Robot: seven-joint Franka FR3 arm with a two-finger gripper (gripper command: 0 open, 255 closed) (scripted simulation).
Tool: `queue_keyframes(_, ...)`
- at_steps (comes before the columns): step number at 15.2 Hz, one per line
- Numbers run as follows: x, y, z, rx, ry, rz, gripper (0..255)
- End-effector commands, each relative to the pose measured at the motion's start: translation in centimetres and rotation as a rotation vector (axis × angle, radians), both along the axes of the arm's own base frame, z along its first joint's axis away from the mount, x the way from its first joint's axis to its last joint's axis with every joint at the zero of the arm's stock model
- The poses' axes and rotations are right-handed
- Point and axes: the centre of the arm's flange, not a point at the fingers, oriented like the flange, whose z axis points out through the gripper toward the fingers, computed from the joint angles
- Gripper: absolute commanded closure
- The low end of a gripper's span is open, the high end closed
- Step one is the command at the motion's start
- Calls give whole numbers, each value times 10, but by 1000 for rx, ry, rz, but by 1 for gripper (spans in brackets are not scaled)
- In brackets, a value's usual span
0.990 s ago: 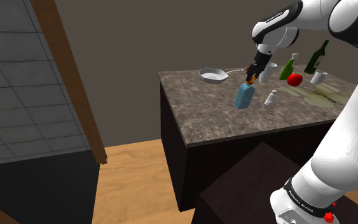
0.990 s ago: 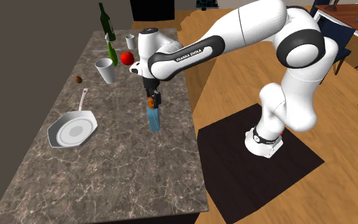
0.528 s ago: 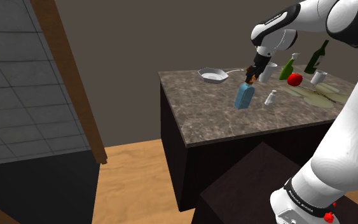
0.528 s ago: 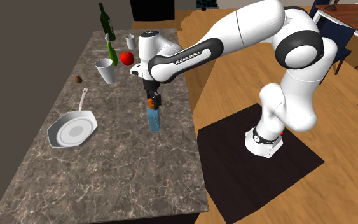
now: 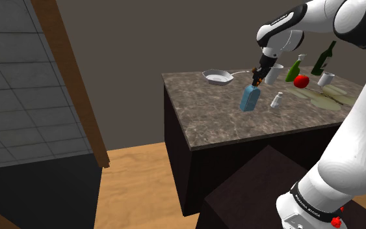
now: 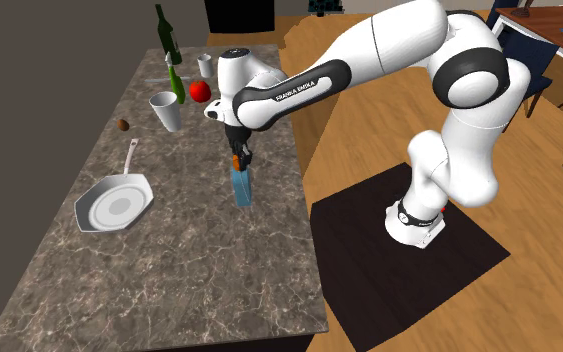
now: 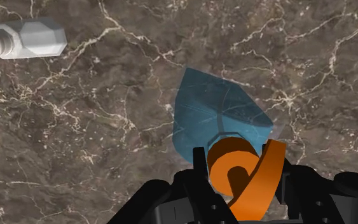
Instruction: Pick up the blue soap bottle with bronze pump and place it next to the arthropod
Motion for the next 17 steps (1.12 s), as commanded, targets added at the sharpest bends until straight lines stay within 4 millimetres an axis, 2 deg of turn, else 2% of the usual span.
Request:
queue_keyframes(1,0,0,0,0,0,0,255)
queue_keyframes(3,0,0,0,0,0,0,255)
queue_keyframes(17,0,0,74,0,0,0,255)
